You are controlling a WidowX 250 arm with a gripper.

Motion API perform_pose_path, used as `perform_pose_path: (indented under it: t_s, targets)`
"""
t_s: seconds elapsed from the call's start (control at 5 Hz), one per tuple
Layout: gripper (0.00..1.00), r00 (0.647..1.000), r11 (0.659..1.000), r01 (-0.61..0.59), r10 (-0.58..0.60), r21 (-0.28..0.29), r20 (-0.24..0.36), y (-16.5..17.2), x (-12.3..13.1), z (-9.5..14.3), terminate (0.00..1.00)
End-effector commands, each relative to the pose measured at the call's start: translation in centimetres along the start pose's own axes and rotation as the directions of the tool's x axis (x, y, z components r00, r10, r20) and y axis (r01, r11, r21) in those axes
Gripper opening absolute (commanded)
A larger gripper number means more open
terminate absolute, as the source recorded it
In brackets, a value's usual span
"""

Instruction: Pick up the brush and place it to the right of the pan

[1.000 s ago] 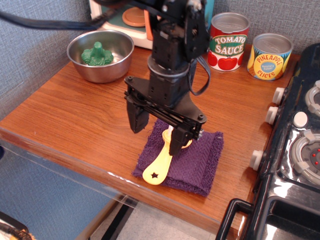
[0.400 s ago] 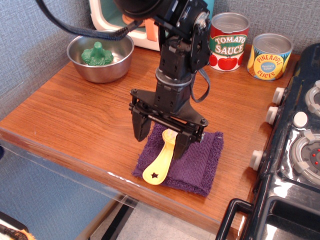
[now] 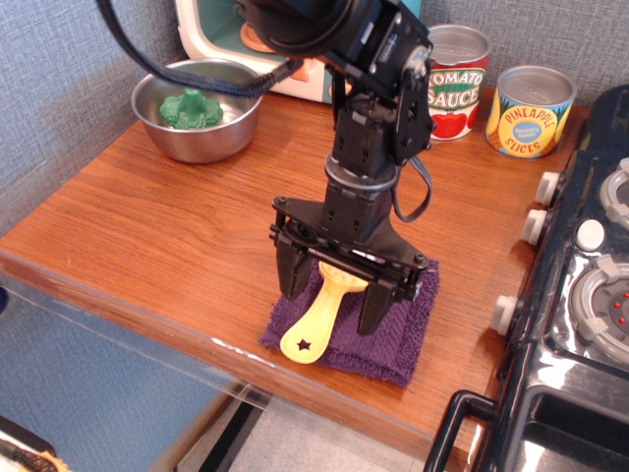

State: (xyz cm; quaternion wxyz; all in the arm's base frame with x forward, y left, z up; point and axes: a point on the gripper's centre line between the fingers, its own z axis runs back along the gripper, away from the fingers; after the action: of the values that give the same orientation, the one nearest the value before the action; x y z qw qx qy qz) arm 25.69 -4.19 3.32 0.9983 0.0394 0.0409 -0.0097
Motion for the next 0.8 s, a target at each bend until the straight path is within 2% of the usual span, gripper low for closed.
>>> perform_pose_path:
  t_s: [0.0, 0.2, 0.4, 0.6]
  targets:
    - [1.0, 0.999, 0.999, -0.037, 0.037, 0.032, 0.008, 1.3, 1.63, -0.41, 0.0]
    - [1.0, 0.999, 0.998, -0.05, 0.05, 0.043, 0.001, 1.68, 1.97, -0.67, 0.0]
    - [0.0, 0.999, 0.998, -0.039, 0.039, 0.046, -0.002, 1.56, 2.11, -0.59, 0.0]
    - [0.0, 1.0, 0.999, -0.011, 0.011, 0.034, 0.007, 1.17, 2.0, 0.13, 0.0]
